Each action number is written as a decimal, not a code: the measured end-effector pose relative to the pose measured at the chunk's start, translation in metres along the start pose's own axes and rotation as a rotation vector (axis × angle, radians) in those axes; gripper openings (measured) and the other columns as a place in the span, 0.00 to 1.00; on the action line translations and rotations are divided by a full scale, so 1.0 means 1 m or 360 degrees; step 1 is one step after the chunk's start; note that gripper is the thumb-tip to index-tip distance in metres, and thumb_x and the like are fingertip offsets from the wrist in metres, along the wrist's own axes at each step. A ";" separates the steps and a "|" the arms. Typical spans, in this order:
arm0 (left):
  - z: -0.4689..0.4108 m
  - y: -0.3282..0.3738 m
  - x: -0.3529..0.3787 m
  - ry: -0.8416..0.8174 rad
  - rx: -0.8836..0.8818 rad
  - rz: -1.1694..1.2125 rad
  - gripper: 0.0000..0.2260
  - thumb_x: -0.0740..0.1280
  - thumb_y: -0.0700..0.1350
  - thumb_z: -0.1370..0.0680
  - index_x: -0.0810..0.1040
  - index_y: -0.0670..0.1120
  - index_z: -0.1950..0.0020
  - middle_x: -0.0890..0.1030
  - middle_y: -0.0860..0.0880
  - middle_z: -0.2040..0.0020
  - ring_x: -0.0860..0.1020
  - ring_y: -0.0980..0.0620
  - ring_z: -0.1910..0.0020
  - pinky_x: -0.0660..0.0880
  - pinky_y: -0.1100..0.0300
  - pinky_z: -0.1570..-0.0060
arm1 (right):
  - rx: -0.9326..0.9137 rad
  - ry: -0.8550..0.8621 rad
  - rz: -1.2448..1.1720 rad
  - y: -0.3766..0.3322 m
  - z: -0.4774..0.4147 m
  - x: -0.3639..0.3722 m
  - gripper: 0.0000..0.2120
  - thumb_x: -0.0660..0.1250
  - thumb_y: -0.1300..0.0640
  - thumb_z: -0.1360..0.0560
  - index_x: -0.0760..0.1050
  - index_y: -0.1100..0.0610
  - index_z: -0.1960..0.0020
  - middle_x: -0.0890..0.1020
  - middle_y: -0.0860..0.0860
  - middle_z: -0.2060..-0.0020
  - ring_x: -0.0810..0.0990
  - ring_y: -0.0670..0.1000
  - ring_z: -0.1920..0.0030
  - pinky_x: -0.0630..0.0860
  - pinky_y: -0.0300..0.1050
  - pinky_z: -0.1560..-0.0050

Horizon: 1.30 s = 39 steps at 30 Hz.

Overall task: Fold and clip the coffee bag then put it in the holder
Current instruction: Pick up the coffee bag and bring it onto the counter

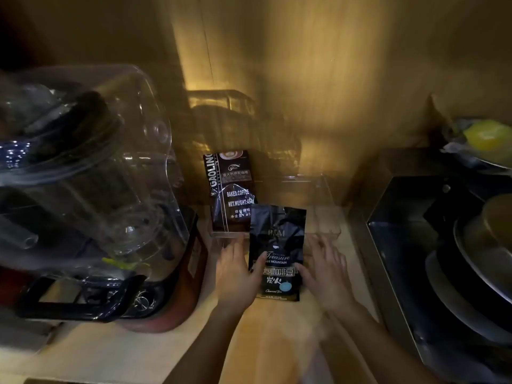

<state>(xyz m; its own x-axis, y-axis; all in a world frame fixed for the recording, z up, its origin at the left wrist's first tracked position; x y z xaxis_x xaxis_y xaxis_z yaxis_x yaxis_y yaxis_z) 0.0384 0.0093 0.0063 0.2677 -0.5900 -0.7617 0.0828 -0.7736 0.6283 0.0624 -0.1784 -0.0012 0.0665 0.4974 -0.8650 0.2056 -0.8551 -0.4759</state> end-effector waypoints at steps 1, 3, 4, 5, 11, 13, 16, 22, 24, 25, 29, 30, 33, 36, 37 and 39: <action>0.000 -0.001 0.001 -0.0006 -0.0035 0.0120 0.26 0.60 0.60 0.25 0.60 0.50 0.31 0.73 0.47 0.35 0.69 0.48 0.36 0.66 0.50 0.38 | 0.0052 -0.0019 -0.0059 0.001 0.001 0.003 0.30 0.63 0.47 0.27 0.55 0.51 0.30 0.63 0.54 0.30 0.60 0.53 0.31 0.59 0.53 0.33; 0.000 -0.001 0.006 -0.0069 -0.0045 0.0403 0.22 0.60 0.57 0.24 0.61 0.53 0.32 0.74 0.50 0.37 0.71 0.50 0.37 0.68 0.53 0.41 | 0.0114 -0.0043 -0.0204 0.001 0.001 0.009 0.28 0.63 0.47 0.27 0.57 0.52 0.31 0.67 0.53 0.32 0.62 0.52 0.32 0.59 0.51 0.34; 0.001 -0.001 0.009 -0.0124 -0.0080 0.0573 0.20 0.60 0.55 0.23 0.62 0.54 0.33 0.73 0.52 0.38 0.71 0.51 0.38 0.69 0.55 0.43 | 0.0160 -0.0086 -0.0301 -0.001 0.002 0.012 0.27 0.63 0.48 0.27 0.59 0.53 0.32 0.69 0.52 0.33 0.63 0.52 0.33 0.60 0.51 0.34; 0.001 -0.001 0.013 -0.0189 -0.0142 0.0747 0.19 0.60 0.53 0.23 0.63 0.53 0.33 0.72 0.53 0.38 0.72 0.53 0.39 0.71 0.56 0.43 | 0.0210 -0.0133 -0.0441 -0.001 0.002 0.017 0.25 0.64 0.49 0.27 0.61 0.53 0.33 0.71 0.53 0.35 0.66 0.52 0.34 0.62 0.53 0.33; -0.002 -0.007 0.011 -0.0130 -0.0474 0.1279 0.09 0.64 0.45 0.24 0.72 0.47 0.44 0.78 0.46 0.50 0.78 0.51 0.51 0.77 0.58 0.55 | 0.0650 -0.0124 -0.1452 -0.005 0.006 0.029 0.08 0.67 0.58 0.28 0.72 0.56 0.50 0.80 0.51 0.57 0.80 0.53 0.53 0.75 0.40 0.61; -0.002 -0.010 0.010 -0.0108 -0.0503 0.1357 0.06 0.67 0.43 0.26 0.73 0.48 0.50 0.77 0.48 0.58 0.78 0.56 0.59 0.76 0.66 0.64 | 0.0685 -0.0080 -0.1591 -0.005 0.006 0.028 0.03 0.68 0.60 0.28 0.73 0.55 0.58 0.81 0.49 0.64 0.81 0.49 0.60 0.75 0.38 0.66; -0.001 -0.011 0.009 -0.0102 -0.0559 0.1503 0.07 0.68 0.38 0.27 0.74 0.44 0.51 0.78 0.50 0.65 0.79 0.60 0.67 0.76 0.69 0.68 | 0.0681 -0.0123 -0.1757 -0.007 0.004 0.025 0.06 0.68 0.63 0.29 0.76 0.56 0.64 0.83 0.46 0.72 0.81 0.42 0.69 0.75 0.33 0.73; 0.001 -0.013 0.009 -0.0137 -0.0663 0.1714 0.10 0.68 0.30 0.31 0.76 0.42 0.54 0.81 0.52 0.73 0.81 0.55 0.67 0.79 0.64 0.66 | 0.0780 -0.0087 -0.1826 -0.001 0.001 0.016 0.07 0.69 0.65 0.31 0.77 0.64 0.67 0.81 0.51 0.73 0.79 0.46 0.71 0.75 0.36 0.72; 0.002 -0.012 0.008 -0.0117 -0.0713 0.1742 0.12 0.68 0.29 0.32 0.75 0.41 0.52 0.80 0.53 0.77 0.81 0.55 0.67 0.77 0.60 0.62 | 0.0828 -0.0097 -0.1862 -0.001 0.001 0.014 0.08 0.68 0.66 0.31 0.76 0.61 0.69 0.80 0.55 0.70 0.78 0.52 0.67 0.74 0.43 0.66; 0.001 -0.012 0.009 -0.0093 -0.0751 0.1754 0.13 0.68 0.28 0.33 0.75 0.41 0.53 0.79 0.53 0.79 0.80 0.55 0.67 0.75 0.59 0.60 | 0.0857 -0.0103 -0.1880 0.000 0.001 0.013 0.08 0.68 0.66 0.31 0.76 0.62 0.69 0.79 0.57 0.68 0.77 0.54 0.65 0.73 0.46 0.63; 0.003 -0.017 0.018 -0.0155 -0.1164 0.1975 0.11 0.67 0.29 0.31 0.75 0.41 0.53 0.84 0.48 0.65 0.78 0.47 0.57 0.72 0.55 0.60 | 0.1043 -0.0138 -0.2027 0.001 0.004 0.014 0.03 0.68 0.63 0.30 0.77 0.63 0.62 0.81 0.57 0.63 0.78 0.55 0.61 0.73 0.46 0.63; 0.004 -0.016 0.024 -0.0261 -0.1290 0.2105 0.13 0.67 0.31 0.30 0.73 0.39 0.47 0.83 0.42 0.54 0.78 0.44 0.52 0.73 0.53 0.59 | 0.1117 -0.0154 -0.2086 0.001 0.004 0.015 0.03 0.68 0.62 0.30 0.77 0.62 0.59 0.82 0.56 0.61 0.79 0.54 0.59 0.73 0.45 0.64; 0.006 -0.012 0.029 -0.0345 -0.1526 0.2240 0.16 0.67 0.33 0.28 0.70 0.40 0.42 0.76 0.36 0.42 0.77 0.39 0.46 0.75 0.49 0.60 | 0.1239 -0.0207 -0.2210 -0.001 0.003 0.014 0.09 0.68 0.63 0.30 0.75 0.63 0.50 0.82 0.56 0.57 0.80 0.52 0.59 0.73 0.42 0.67; 0.005 -0.023 0.017 -0.0012 -0.1353 0.1951 0.13 0.69 0.30 0.32 0.73 0.43 0.54 0.80 0.41 0.53 0.78 0.43 0.51 0.74 0.54 0.57 | 0.1175 -0.0306 -0.2047 0.003 -0.003 0.009 0.10 0.70 0.63 0.32 0.76 0.65 0.52 0.83 0.59 0.57 0.81 0.55 0.60 0.74 0.45 0.62; 0.005 -0.023 0.011 -0.0013 -0.1262 0.1852 0.13 0.70 0.31 0.33 0.74 0.43 0.54 0.81 0.42 0.56 0.77 0.43 0.50 0.73 0.52 0.52 | 0.1128 -0.0348 -0.1995 0.004 -0.005 0.007 0.07 0.70 0.63 0.32 0.77 0.65 0.55 0.83 0.60 0.58 0.81 0.56 0.59 0.76 0.47 0.60; 0.008 -0.023 0.004 -0.0119 -0.1145 0.1681 0.13 0.71 0.33 0.33 0.76 0.41 0.51 0.82 0.43 0.58 0.78 0.43 0.49 0.70 0.49 0.44 | 0.1047 -0.0384 -0.1926 0.006 -0.007 0.004 0.01 0.69 0.65 0.31 0.78 0.61 0.61 0.84 0.57 0.62 0.82 0.55 0.61 0.77 0.47 0.59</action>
<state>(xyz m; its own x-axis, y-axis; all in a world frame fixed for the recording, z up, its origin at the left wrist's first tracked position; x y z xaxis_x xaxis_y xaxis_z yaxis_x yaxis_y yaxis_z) 0.0303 0.0230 -0.0126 0.4680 -0.8682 0.1648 0.3685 0.3612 0.8566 0.0711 -0.1806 -0.0062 -0.0022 0.9876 0.1572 -0.4809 0.1368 -0.8661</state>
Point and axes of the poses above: each hand's wrist, its own z-axis away from the middle knuckle, its own x-axis out of the palm, y = z × x, the point moved 4 cm from there along -z, towards the middle knuckle
